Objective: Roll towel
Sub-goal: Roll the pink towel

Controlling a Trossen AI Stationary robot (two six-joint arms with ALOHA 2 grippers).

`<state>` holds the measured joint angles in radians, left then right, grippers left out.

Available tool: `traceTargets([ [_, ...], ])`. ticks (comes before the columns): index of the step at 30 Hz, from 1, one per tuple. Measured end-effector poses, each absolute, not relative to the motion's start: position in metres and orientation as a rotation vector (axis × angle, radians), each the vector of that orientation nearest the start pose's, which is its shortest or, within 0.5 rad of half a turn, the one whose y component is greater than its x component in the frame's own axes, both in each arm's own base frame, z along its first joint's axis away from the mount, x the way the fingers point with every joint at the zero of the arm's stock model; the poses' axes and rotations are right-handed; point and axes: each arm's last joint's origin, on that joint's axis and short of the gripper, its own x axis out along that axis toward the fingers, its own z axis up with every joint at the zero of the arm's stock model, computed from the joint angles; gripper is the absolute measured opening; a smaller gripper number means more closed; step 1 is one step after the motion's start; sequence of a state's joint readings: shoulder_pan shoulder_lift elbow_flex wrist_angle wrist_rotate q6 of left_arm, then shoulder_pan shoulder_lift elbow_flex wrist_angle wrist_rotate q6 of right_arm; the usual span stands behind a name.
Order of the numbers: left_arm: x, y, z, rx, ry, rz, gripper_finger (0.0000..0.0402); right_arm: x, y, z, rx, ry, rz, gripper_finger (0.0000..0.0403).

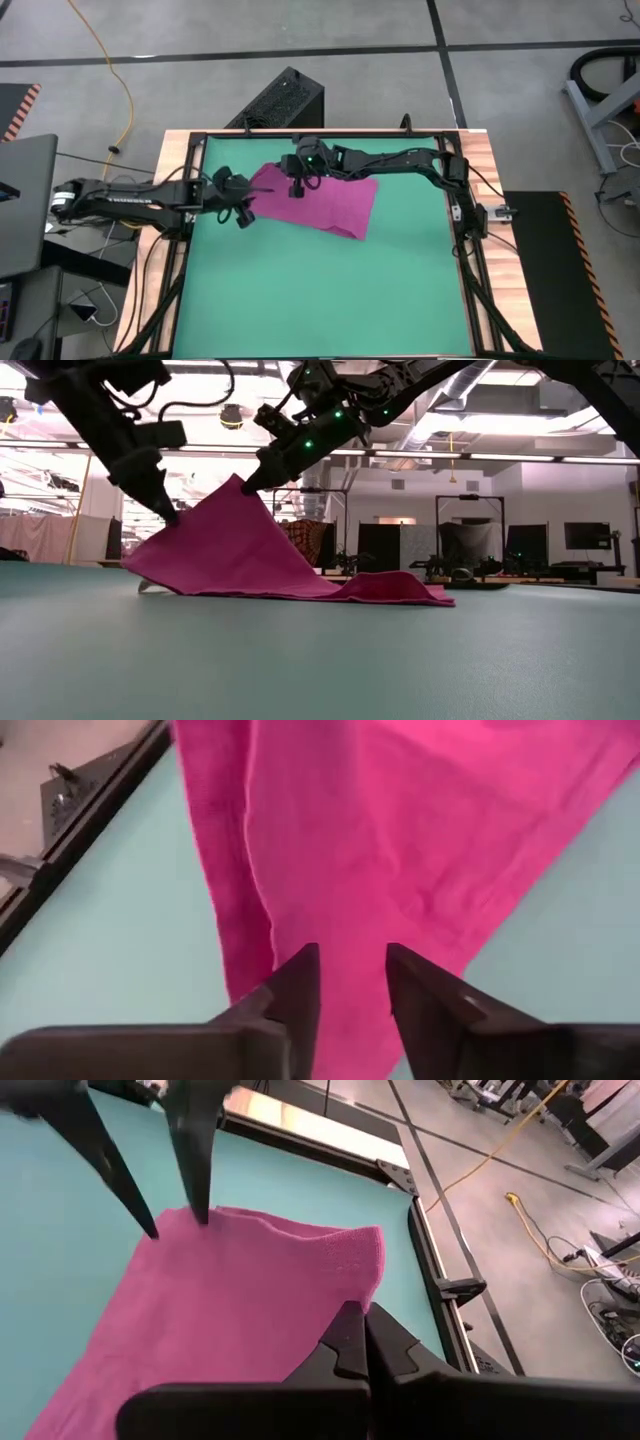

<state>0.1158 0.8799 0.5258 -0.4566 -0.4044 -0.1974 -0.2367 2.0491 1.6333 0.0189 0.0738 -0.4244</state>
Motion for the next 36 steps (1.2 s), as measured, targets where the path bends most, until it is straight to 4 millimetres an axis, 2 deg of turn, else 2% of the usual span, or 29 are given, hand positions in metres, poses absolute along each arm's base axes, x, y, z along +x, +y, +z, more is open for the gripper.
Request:
traceTargets([
  [4,0.161,0.026,0.225,-0.114,0.711,0.507,0.0154,0.464,-0.115,0.255,-0.381,0.468,-0.216,0.0000],
  [6,0.153,0.026,0.227,-0.079,0.714,0.568,0.0165,0.464,-0.115,0.255,-0.380,0.470,-0.216,0.0000],
  [10,0.141,0.027,0.214,-0.021,0.714,0.731,0.0173,0.464,-0.116,0.255,-0.377,0.467,-0.217,0.0000],
  [17,0.142,0.028,0.177,-0.049,0.721,0.798,0.0174,0.464,-0.117,0.255,-0.369,0.463,-0.192,0.0000],
  [29,0.144,0.031,0.168,0.010,0.775,0.833,0.0173,0.464,-0.116,0.255,-0.370,0.460,-0.173,0.0000],
  [33,0.141,0.036,0.151,-0.024,0.772,0.826,0.0159,0.464,-0.116,0.255,-0.375,0.461,-0.170,0.0000],
  [36,0.138,0.041,0.142,-0.073,0.761,0.826,0.0124,0.464,-0.115,0.255,-0.381,0.461,-0.169,0.0000],
])
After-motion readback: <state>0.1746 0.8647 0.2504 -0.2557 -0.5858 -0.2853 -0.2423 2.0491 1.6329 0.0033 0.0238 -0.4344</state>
